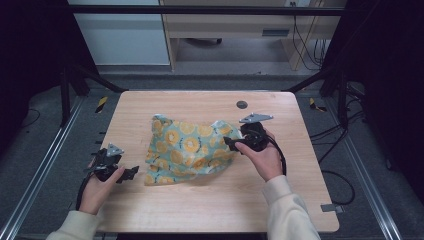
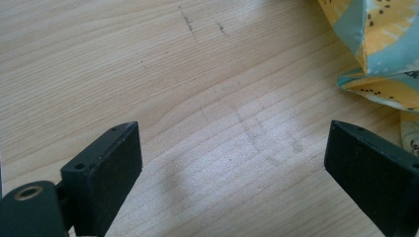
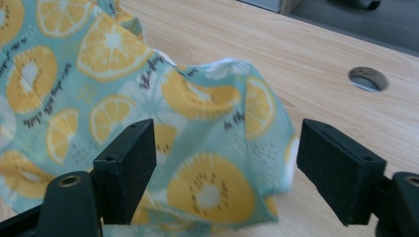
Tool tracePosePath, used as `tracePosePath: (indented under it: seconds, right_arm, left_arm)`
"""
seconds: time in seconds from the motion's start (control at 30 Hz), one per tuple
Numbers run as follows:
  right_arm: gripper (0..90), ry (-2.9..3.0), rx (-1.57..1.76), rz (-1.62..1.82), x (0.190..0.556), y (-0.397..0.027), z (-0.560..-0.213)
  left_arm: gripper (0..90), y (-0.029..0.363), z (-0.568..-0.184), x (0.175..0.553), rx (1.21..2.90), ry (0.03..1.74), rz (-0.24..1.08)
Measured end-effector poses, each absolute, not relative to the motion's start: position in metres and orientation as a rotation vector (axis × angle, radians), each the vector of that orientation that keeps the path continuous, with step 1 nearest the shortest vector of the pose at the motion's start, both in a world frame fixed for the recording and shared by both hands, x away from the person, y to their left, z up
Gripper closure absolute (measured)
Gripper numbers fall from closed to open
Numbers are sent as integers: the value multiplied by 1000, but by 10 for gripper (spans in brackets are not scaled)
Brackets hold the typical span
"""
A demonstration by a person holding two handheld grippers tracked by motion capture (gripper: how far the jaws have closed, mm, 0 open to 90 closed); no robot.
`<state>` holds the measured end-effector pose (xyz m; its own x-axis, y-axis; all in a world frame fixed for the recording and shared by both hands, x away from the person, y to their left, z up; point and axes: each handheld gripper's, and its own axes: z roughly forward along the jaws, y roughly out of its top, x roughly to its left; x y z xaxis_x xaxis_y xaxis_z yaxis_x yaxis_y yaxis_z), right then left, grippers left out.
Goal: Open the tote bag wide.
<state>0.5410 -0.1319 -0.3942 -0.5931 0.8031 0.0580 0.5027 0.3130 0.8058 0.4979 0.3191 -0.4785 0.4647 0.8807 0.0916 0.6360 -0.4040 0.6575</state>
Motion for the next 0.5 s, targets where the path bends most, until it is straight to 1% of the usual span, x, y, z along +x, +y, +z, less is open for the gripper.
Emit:
tracePosePath:
  seconds: [0.07,0.1,0.13,0.17,0.2,0.23,0.27,0.37,0.4,0.43,0.5]
  right_arm:
    - [243,2281,1198,1194,550,-127,-396]
    - [279,2303,1203,1200,553,-126,-398]
    - [337,2323,1206,1201,554,-124,-399]
    - [337,2323,1206,1201,554,-124,-399]
    - [398,2344,1205,1197,554,-122,-399]
    - [574,2361,1169,1196,552,-119,-399]
    - [574,2361,1169,1196,552,-119,-399]
    - [758,2371,1123,1177,546,-116,-397]
    - [837,2368,1090,1174,543,-114,-395]
    - [862,2367,1080,1175,541,-114,-393]
    - [876,2362,1067,1182,539,-113,-392]
  left_arm:
    - [76,319,-478,498,2171,1255,583]
    - [76,319,-478,498,2171,1254,582]
    - [76,319,-477,498,2176,1251,581]
    - [78,319,-477,498,2176,1251,581]
    - [78,319,-477,497,2174,1251,581]
    - [78,318,-477,497,2171,1249,582]
    - [79,318,-477,497,2171,1249,582]
    - [86,317,-474,496,2169,1238,589]
    - [90,315,-470,494,2166,1221,596]
    - [91,315,-470,494,2166,1221,596]
    - [96,313,-465,491,2154,1199,609]
